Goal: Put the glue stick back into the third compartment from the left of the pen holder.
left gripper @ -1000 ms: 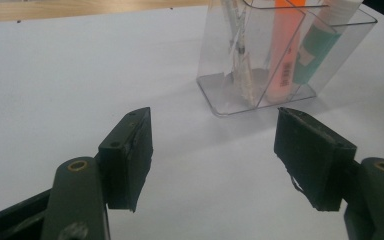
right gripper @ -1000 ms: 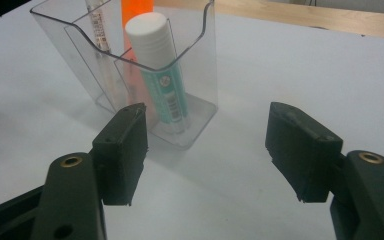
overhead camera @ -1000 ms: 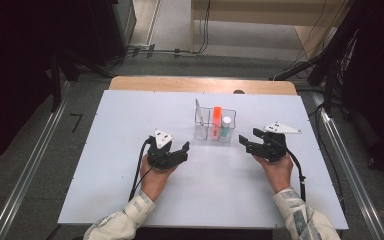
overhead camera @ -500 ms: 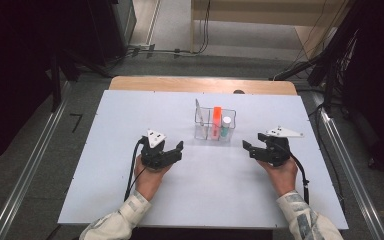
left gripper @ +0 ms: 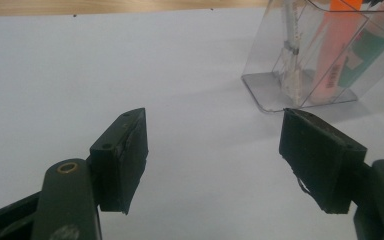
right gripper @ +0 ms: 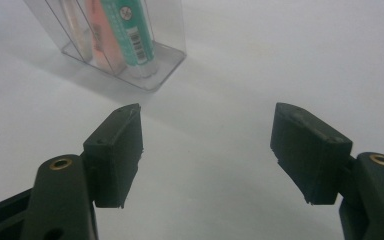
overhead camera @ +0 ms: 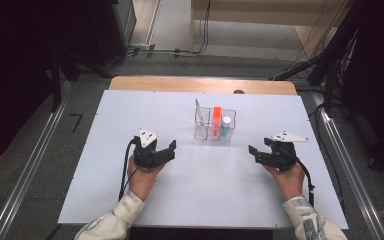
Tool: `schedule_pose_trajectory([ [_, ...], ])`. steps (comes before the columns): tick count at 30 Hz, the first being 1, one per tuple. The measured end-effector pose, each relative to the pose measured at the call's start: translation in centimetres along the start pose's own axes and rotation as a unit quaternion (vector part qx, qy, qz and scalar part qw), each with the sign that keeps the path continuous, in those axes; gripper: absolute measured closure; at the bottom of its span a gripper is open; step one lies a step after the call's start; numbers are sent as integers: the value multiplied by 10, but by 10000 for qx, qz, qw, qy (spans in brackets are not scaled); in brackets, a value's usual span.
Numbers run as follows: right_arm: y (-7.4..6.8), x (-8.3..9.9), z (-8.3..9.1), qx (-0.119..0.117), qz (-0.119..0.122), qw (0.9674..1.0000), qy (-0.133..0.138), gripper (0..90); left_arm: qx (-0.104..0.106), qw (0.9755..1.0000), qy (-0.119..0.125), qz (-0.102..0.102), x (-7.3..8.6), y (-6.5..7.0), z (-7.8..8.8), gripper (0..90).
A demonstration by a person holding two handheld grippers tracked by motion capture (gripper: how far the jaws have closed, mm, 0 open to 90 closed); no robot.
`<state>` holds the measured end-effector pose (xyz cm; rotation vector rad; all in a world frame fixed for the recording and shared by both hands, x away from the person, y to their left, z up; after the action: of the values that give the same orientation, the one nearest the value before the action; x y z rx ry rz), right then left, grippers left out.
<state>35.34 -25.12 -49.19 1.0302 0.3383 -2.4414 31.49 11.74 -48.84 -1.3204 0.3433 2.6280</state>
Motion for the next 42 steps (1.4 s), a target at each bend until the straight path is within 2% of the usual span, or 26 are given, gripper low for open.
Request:
schedule_pose_trajectory([
  [16,11,16,11,186,7,9997,-137,271,-91,9999,-14,69,7,-12,7,266],
  [30,29,34,23,340,-196,9989,-265,271,-154,9998,-73,102,15,-23,14,266],
  [42,30,39,26,447,-154,9984,-310,270,-166,9998,-111,69,21,-27,20,265],
])
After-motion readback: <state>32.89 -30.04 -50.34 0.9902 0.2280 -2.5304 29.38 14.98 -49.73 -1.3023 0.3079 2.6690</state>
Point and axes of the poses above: each handheld gripper's, and its own axes: z roughly backward along the jaws, x roughly out of its underside, y roughly to its right, the point moved 3 cm from there along -z, roughly forward along the jaws, and after that the axes turned 6 degrees about -y, right-handed, at the moved point
